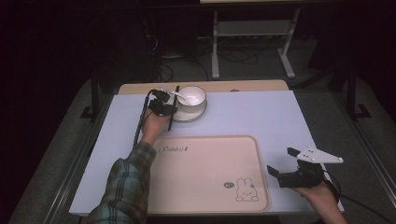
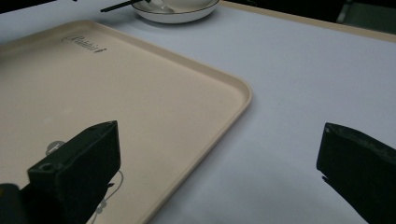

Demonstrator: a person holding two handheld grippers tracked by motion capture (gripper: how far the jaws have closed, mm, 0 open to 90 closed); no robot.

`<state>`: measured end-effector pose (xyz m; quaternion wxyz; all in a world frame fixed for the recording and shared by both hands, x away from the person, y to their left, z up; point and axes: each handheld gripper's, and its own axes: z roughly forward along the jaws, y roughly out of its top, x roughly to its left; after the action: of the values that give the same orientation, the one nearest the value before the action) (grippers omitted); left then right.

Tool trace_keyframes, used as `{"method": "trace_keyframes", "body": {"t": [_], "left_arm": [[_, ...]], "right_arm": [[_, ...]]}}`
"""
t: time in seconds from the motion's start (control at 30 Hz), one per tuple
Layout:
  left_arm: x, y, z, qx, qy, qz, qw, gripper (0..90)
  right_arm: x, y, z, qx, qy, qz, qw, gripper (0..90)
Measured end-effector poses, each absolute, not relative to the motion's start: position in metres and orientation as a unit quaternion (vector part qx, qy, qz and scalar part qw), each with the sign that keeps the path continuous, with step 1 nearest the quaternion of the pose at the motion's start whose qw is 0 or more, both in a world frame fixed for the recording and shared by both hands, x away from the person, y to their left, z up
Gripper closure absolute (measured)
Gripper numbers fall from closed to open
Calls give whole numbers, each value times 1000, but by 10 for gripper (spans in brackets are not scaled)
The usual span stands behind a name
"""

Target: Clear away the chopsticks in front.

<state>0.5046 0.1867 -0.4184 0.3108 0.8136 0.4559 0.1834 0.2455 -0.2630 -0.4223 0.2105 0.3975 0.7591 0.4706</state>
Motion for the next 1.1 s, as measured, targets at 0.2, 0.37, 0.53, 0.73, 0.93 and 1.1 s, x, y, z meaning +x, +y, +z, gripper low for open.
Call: {"method": "trace_keyframes", "body": {"t": [0.2, 0.37, 0.53, 0.73, 0.93, 1.1], "left_arm": [[511, 187, -421, 810, 464, 188, 306, 761], [516, 188, -422, 807, 469, 194, 301, 793], [516, 190, -420, 807, 470, 194, 300, 747], [504, 202, -407, 808, 462, 195, 310, 687], [489, 221, -397, 808, 459, 173, 326, 781], [481, 228, -400, 809, 459, 164, 328, 812]], "right_arm": [[245, -264, -423, 398, 758, 472, 210, 0], [245, -265, -423, 400, 758, 471, 209, 0], [245, -265, -423, 400, 758, 471, 208, 0], [245, -265, -424, 400, 758, 471, 208, 0], [244, -265, -423, 400, 758, 470, 208, 0], [244, -263, -423, 399, 760, 469, 209, 0]]}}
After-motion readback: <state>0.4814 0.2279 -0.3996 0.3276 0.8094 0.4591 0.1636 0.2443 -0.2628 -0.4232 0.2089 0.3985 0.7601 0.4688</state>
